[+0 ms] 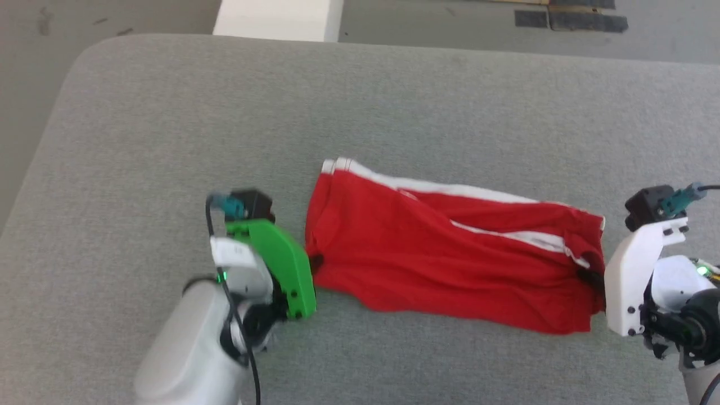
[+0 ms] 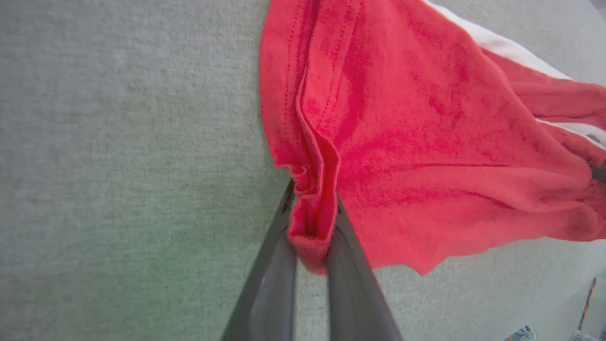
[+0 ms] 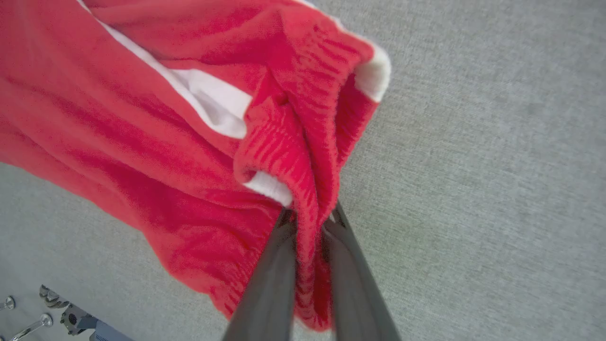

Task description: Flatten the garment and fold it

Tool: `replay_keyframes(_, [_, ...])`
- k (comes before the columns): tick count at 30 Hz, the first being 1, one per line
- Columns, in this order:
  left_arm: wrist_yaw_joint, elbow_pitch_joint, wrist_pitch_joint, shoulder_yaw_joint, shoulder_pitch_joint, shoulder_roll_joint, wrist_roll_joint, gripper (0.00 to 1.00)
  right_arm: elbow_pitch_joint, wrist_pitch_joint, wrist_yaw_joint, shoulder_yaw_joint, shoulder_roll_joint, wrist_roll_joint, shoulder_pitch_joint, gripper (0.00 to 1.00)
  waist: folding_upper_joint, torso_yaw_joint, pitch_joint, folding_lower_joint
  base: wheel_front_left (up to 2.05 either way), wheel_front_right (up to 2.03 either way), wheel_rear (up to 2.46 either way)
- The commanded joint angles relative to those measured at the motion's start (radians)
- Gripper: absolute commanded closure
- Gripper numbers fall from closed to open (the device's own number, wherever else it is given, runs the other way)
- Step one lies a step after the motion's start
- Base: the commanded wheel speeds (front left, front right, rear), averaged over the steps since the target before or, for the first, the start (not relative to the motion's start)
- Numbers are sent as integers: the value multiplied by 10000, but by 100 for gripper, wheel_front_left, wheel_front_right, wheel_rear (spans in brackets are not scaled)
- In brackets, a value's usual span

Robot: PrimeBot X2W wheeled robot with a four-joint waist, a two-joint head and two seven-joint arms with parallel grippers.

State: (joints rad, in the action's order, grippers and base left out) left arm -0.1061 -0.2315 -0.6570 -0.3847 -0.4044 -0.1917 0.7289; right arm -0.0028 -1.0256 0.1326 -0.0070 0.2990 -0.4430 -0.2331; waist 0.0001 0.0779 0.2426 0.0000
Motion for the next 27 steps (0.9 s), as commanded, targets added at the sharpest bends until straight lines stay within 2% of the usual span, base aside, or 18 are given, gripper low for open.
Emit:
replay_keyframes(1, [-135, 102, 78, 49, 360, 6, 88, 100, 83, -42, -19, 14, 35, -77, 148, 100, -1, 101, -123, 0, 0, 0, 0])
replay_keyframes(11, [-488, -42, 430, 105, 1202, 108, 158, 100, 577, 64, -19, 155, -7, 38, 293, 100, -1, 88, -178, 0, 0, 0, 0])
replay_keyframes(12, [-504, -53, 477, 139, 1208, 134, 185, 82, 618, 90, -19, 158, -14, 48, 287, 100, -1, 86, -175, 0, 0, 0, 0])
replay_keyframes(13, [-518, -64, 514, 162, 1211, 150, 203, 27, 665, 150, -19, 139, -36, 67, 277, 100, -1, 78, -182, 0, 0, 0, 0])
replay_keyframes(14, [-542, -60, 563, 189, 1208, 144, 195, 0, 684, 254, -19, 116, -68, 88, 258, 100, -1, 71, -189, 0, 0, 0, 0])
replay_keyframes(15, [-560, -62, 583, 218, 1212, 127, 203, 0, 719, 361, -19, 111, -98, 112, 244, 75, -1, 64, -202, 0, 0, 0, 0])
replay_keyframes(16, [-582, -66, 592, 246, 1221, 103, 209, 0, 749, 427, -19, 147, -100, 135, 238, 27, -1, 60, -230, 0, 0, 0, 0])
replay_keyframes(17, [-603, -61, 593, 268, 1239, 73, 212, 0, 775, 510, -19, 166, -102, 147, 237, 0, -1, 55, -262, 0, 0, 0, 0])
replay_keyframes(27, [-938, 944, 985, 888, 1795, -427, 288, 0, 786, 1301, -19, -80, -316, -96, 564, 0, -1, 7, -940, 0, 0, 0, 0])
